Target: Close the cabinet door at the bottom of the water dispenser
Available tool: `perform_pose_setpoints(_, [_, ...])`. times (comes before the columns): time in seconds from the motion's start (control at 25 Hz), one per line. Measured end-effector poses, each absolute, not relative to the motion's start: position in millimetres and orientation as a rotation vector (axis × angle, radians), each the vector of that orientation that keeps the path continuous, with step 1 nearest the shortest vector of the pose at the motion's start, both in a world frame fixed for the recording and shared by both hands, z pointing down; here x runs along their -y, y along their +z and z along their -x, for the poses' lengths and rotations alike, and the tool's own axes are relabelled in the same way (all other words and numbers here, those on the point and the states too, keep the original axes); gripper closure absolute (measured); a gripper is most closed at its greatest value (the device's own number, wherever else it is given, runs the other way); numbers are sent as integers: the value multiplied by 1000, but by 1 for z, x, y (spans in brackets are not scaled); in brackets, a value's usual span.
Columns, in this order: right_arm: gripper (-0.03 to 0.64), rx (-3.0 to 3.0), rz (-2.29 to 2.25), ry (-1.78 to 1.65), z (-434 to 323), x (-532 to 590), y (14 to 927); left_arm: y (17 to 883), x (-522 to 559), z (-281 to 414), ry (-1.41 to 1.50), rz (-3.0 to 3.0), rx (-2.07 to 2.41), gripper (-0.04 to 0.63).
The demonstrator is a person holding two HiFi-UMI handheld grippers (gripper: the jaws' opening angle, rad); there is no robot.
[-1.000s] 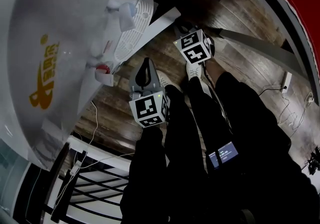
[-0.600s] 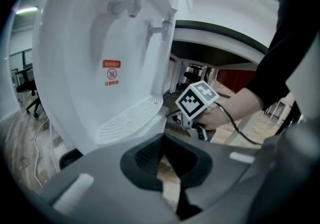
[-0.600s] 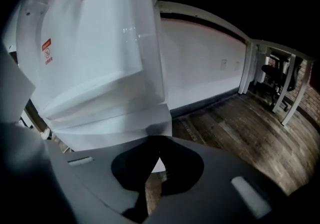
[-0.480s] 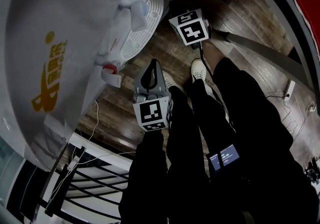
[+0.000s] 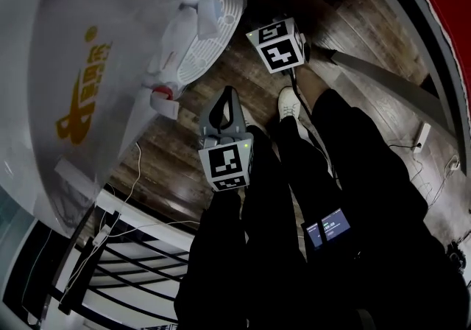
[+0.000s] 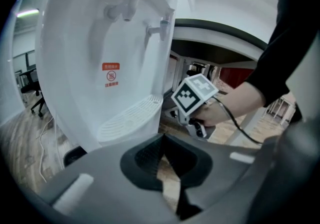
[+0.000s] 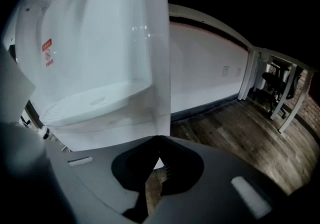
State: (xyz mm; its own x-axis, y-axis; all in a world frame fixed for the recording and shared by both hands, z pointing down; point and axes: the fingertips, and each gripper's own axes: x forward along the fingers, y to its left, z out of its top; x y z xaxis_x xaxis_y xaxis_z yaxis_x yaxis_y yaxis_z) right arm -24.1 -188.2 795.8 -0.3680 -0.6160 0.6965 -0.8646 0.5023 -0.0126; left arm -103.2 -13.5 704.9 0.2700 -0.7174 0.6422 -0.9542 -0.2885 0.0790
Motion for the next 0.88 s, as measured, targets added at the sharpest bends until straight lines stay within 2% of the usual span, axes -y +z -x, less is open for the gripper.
perform_pose_setpoints(0.16, [618,2162,-1288,548,3,149,753,682,13,107,733,-2065,1512,589])
perform_pose_setpoints(0.44, [618,2233,-1362,544,-31,110,633,591,33,77,691,-2130,1528,589])
perform_pose_setpoints(0.88, [620,2381,-1277,494,-25,67,480,478,13,82,583,-1994,1664,589])
